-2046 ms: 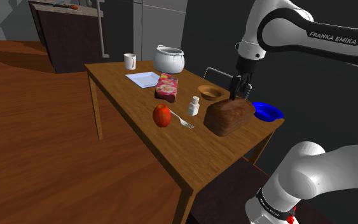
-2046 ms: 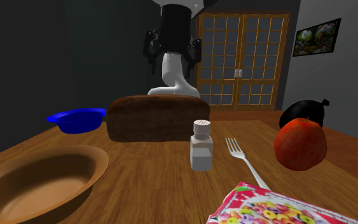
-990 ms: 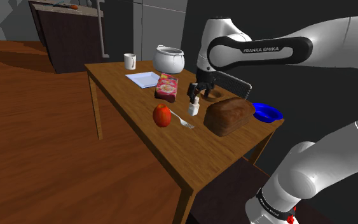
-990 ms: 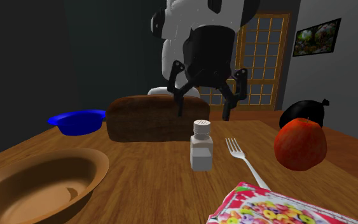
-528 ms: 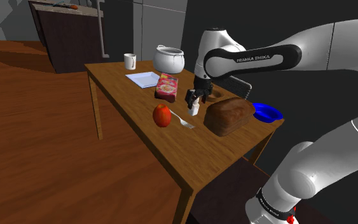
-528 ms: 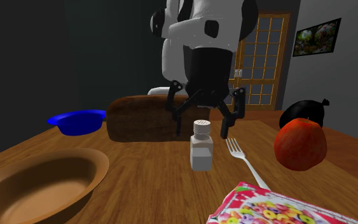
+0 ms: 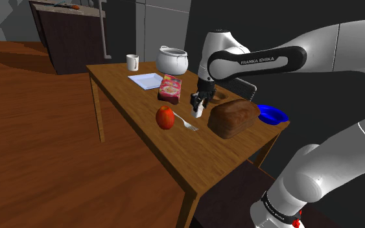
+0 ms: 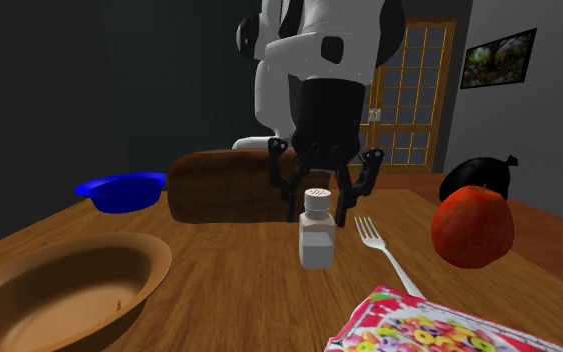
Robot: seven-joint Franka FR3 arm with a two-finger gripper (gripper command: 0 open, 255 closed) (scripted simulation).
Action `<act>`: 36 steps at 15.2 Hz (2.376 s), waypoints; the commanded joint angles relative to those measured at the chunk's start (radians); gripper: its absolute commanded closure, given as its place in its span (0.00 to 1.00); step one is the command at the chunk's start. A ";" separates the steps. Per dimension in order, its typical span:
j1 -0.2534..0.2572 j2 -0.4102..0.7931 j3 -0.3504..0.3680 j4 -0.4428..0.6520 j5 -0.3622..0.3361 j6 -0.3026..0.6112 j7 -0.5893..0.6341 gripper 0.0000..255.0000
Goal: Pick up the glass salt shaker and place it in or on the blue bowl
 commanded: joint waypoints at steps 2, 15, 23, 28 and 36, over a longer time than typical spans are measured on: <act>0.000 0.000 0.000 0.000 0.000 0.000 0.000 1.00; 0.000 -0.013 -0.002 0.069 0.004 -0.081 -0.010 1.00; 0.000 -0.018 -0.003 0.172 0.007 -0.189 -0.022 1.00; -0.001 -0.013 -0.003 0.243 0.008 -0.255 -0.028 1.00; -0.020 -0.082 -0.048 0.237 0.003 -0.311 -0.096 1.00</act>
